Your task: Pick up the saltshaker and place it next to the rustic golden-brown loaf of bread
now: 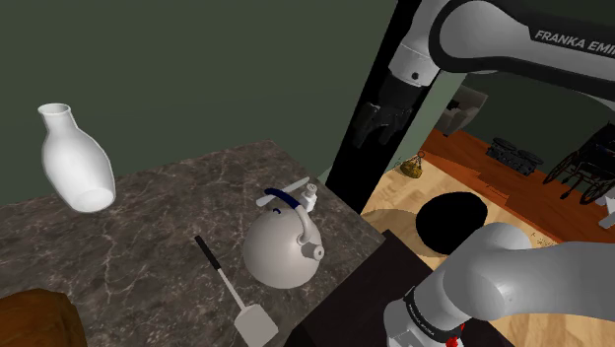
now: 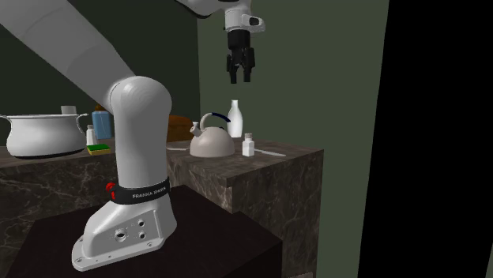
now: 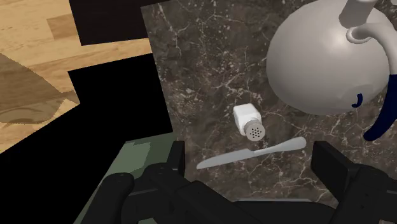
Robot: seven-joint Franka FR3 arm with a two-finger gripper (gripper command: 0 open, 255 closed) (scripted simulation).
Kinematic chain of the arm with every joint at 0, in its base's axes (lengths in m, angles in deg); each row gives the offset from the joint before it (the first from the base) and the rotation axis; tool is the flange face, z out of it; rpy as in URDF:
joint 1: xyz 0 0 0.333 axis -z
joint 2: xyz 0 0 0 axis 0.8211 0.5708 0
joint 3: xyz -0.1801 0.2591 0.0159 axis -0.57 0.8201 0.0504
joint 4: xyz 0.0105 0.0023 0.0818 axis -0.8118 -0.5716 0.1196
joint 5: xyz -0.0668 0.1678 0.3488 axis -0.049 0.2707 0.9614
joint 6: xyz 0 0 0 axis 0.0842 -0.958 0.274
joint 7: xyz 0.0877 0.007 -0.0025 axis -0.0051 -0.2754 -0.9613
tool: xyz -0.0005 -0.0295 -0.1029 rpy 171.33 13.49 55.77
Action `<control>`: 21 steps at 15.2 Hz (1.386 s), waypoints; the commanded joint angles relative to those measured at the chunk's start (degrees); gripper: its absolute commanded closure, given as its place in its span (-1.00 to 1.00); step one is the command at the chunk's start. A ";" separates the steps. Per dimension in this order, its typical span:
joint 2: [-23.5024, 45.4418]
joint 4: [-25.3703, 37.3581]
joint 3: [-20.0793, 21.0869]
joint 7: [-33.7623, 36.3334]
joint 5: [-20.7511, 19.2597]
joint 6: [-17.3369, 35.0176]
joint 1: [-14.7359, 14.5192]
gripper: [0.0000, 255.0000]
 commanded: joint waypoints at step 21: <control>25.25 -8.13 8.53 9.57 1.19 29.73 -0.13 -1.00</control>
